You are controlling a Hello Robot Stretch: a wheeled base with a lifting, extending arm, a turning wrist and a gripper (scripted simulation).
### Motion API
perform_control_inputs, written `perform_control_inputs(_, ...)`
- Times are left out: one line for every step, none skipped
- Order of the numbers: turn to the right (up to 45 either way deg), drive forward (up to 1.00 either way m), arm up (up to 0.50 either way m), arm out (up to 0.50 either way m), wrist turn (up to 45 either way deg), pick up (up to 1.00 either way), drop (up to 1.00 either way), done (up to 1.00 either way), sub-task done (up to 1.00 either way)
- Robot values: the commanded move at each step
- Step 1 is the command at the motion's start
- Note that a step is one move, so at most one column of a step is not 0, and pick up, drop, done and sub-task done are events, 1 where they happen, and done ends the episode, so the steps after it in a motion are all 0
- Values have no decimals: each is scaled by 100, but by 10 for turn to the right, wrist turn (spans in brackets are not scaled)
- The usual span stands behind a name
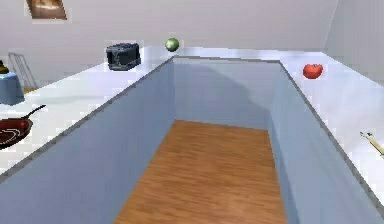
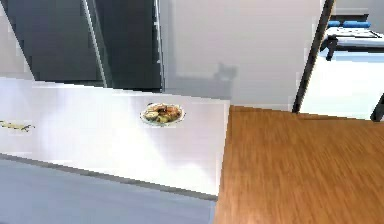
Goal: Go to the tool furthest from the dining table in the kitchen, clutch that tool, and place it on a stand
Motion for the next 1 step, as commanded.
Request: perform_control_inputs(210,0,0,0,0,0,0,0,0)
